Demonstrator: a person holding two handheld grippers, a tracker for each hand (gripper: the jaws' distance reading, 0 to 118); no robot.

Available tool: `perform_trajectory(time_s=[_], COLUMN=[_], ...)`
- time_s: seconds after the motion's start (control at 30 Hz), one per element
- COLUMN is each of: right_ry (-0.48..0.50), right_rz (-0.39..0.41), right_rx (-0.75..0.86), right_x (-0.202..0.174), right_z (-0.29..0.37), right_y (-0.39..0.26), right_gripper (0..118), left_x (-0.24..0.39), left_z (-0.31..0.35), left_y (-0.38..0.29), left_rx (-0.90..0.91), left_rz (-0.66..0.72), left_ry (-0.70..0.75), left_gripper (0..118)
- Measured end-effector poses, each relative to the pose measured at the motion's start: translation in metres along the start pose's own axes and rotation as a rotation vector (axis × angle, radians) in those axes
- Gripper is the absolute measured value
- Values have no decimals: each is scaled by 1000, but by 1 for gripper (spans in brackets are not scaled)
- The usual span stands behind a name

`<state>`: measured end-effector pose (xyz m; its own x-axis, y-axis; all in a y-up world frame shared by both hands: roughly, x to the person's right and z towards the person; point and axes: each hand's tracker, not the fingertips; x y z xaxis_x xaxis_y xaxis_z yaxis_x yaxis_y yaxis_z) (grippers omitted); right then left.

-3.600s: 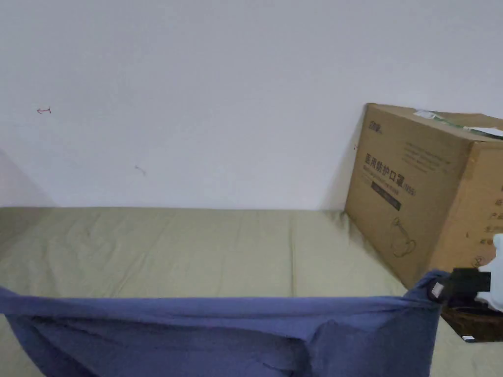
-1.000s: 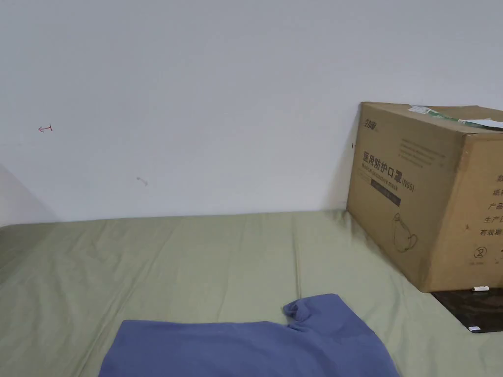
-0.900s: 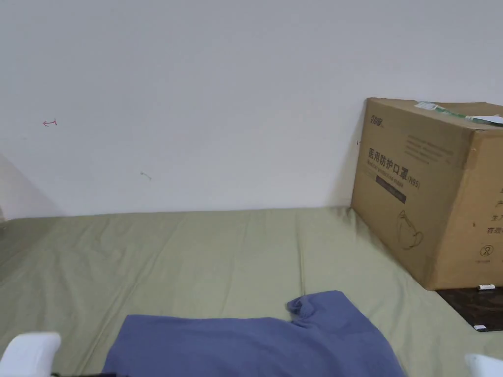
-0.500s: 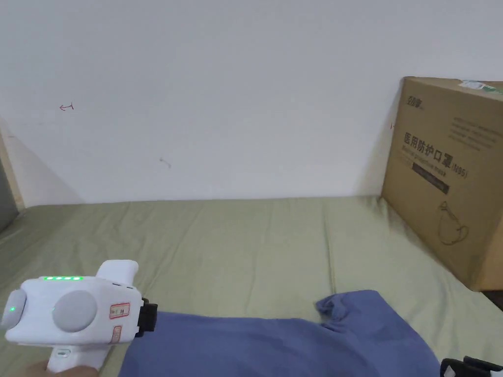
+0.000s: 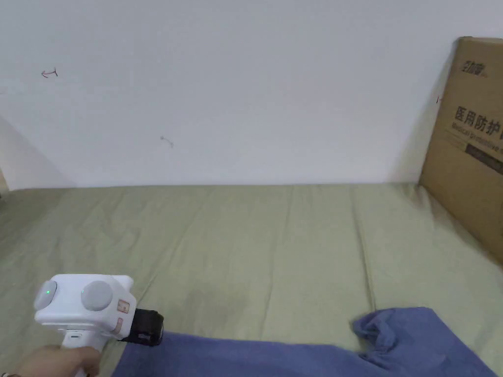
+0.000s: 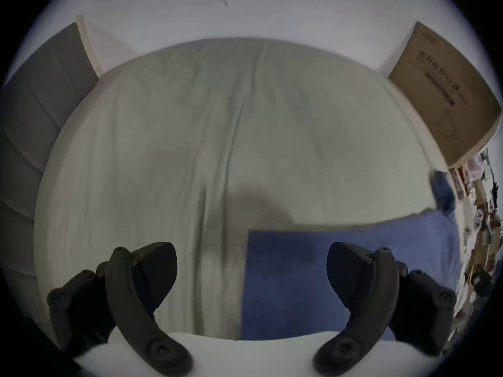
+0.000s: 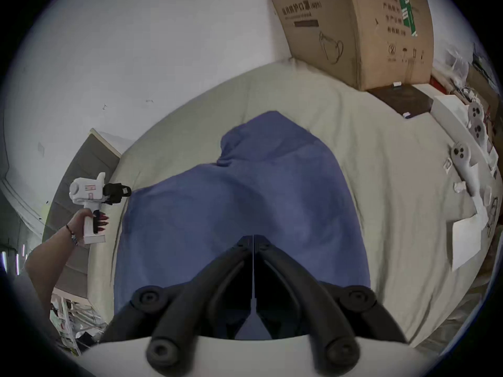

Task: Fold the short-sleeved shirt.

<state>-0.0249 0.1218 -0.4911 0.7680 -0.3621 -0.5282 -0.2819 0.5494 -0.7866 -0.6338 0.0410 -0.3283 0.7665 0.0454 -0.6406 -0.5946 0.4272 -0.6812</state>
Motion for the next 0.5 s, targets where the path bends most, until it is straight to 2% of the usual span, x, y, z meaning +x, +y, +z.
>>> perform_trajectory(time_s=[0.1, 0.13, 0.23, 0.3, 0.37, 0.4, 0.43, 0.47, 0.5], right_ry=[-1, -2, -7, -4, 6, 12, 11, -1, -6], right_rz=[-13, -12, 1, -15, -51, -61, -55, -35, -13], right_rx=[-20, -23, -34, -35, -27, -6, 24, 49, 59], right_x=[3, 4, 7, 10, 18, 22, 25, 28, 30], right_z=[-11, -14, -22, -26, -34, -38, -44, -50, -58], right_y=[-2, -3, -2, 1, 13, 23, 37, 52, 69], right_gripper=[0, 0, 0, 0, 0, 0, 0, 0, 0], left_x=[-9, -11, -11, -6, 6, 9, 10, 10, 15], left_z=[-35, -30, -26, -18, 3, 15, 27, 35, 50], left_y=[-11, -13, -21, -23, -26, -29, -31, -32, -38], left_rx=[-87, -8, 30, 44, 113, 145, 168, 161, 156], left_rz=[42, 36, 20, 18, -55, -87, -97, -84, -82], left_ry=[-41, -56, -53, -29, 18, 34, 1, -61, -85], left_gripper=[118, 118, 118, 111, 107, 93, 69, 18, 0])
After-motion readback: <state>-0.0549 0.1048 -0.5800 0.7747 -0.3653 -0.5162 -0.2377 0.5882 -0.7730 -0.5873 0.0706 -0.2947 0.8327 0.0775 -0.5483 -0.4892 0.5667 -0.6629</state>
